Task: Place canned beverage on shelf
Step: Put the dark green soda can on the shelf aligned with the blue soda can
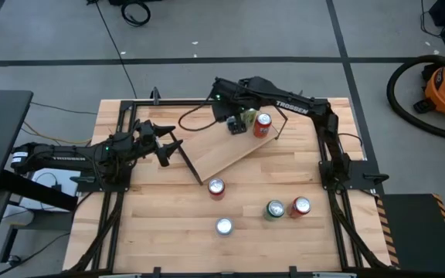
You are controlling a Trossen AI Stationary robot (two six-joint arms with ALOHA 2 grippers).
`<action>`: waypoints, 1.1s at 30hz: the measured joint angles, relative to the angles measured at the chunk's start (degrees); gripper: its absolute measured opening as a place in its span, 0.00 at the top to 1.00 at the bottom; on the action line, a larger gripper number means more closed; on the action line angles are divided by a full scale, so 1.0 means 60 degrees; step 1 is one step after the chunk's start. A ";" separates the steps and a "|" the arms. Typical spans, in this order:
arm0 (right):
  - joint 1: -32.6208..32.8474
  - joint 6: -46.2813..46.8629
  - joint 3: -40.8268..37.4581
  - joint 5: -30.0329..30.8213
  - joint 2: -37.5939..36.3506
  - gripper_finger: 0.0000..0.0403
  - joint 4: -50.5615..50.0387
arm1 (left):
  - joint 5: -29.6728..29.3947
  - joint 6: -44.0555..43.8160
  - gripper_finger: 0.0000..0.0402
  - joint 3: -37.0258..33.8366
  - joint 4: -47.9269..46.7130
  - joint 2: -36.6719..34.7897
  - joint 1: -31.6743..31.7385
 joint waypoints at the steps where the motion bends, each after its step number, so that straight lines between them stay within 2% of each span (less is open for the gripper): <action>1: 0.0158 0.0067 0.0123 -0.0218 0.0000 0.02 -0.0050 | 0.0000 -0.0002 0.11 0.0000 -0.0017 0.0000 0.0000; 6: 0.1002 0.0544 0.0248 -0.1183 0.0000 0.02 -0.0304 | 0.0000 -0.0004 0.11 0.0000 -0.0014 0.0000 0.0000; 10: 0.1766 0.0932 0.0090 -0.1358 0.0006 0.03 -0.0597 | 0.0000 -0.0080 0.11 0.0000 -0.0014 0.0000 0.0000; 14: 0.2556 0.1986 0.0062 -0.1411 0.0011 0.05 -0.1129 | 0.0000 -0.0087 0.11 0.0000 0.0006 0.0000 0.0000; 18: 0.3472 0.2955 -0.0098 -0.1117 0.0011 0.06 -0.1752 | 0.0000 0.0231 0.11 -0.0001 0.0364 0.0000 0.0000; 23: 0.4488 0.4556 -0.0095 -0.1285 -0.0059 0.06 -0.2422 | -0.0003 0.1183 0.11 0.0000 0.1579 -0.0004 0.0000; 27: 0.5398 0.5798 -0.0095 -0.0907 -0.0102 0.06 -0.2552 | -0.0004 0.1803 0.11 0.0000 0.2241 -0.0004 0.0000; 33: 0.6599 0.7411 -0.0445 -0.0230 -0.0098 0.06 -0.2559 | -0.0004 0.1928 0.11 0.0000 0.2410 -0.0004 -0.0004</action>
